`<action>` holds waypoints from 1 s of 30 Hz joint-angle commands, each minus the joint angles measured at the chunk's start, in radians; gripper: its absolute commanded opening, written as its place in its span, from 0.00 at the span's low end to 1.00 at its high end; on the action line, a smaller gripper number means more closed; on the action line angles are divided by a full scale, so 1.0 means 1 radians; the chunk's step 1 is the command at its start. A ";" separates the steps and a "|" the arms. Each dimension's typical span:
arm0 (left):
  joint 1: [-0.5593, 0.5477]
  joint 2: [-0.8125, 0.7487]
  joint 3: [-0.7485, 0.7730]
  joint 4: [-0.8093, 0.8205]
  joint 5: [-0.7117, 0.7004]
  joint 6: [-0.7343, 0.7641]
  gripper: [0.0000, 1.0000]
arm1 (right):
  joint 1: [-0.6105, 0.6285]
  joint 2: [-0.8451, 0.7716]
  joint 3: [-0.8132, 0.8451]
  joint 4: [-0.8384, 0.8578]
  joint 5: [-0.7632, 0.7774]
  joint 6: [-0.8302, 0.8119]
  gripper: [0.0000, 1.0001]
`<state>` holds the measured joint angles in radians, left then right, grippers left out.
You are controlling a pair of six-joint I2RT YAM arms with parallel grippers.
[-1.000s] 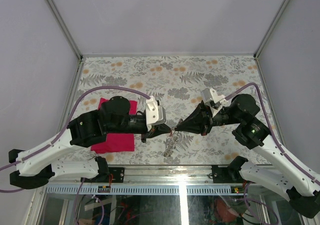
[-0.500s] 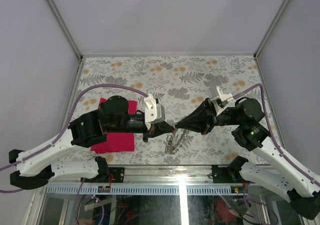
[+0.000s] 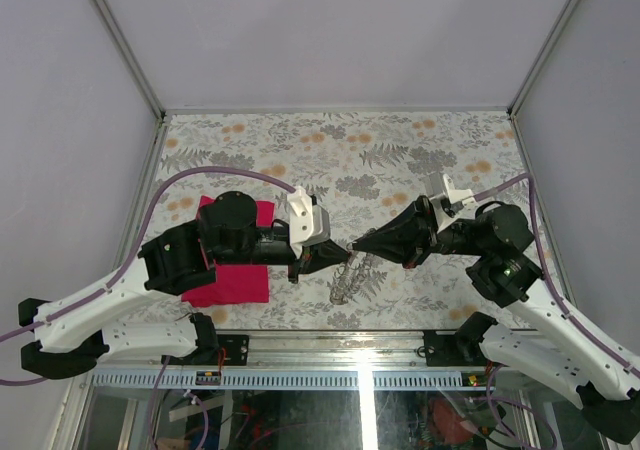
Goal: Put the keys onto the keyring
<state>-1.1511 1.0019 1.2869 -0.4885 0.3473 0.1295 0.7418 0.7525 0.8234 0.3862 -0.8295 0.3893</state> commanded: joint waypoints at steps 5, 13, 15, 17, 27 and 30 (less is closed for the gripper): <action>-0.004 -0.015 -0.013 0.034 0.014 -0.018 0.04 | 0.004 -0.028 0.009 0.102 0.090 -0.012 0.00; -0.004 -0.064 -0.025 0.078 -0.014 -0.023 0.12 | 0.004 -0.032 0.029 0.018 0.086 -0.064 0.00; -0.003 -0.075 -0.033 0.092 -0.021 -0.024 0.13 | 0.004 -0.033 0.030 0.007 0.081 -0.070 0.00; -0.003 -0.083 -0.041 0.104 -0.031 -0.027 0.18 | 0.004 -0.033 0.034 -0.006 0.070 -0.074 0.00; -0.002 -0.145 -0.138 0.272 -0.094 -0.088 0.32 | 0.004 -0.026 0.051 -0.012 -0.015 -0.076 0.00; -0.004 -0.141 -0.146 0.286 -0.098 -0.096 0.34 | 0.004 -0.022 0.059 -0.009 -0.040 -0.069 0.00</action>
<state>-1.1511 0.8703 1.1526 -0.3305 0.2790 0.0654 0.7437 0.7361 0.8207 0.3218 -0.8173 0.3222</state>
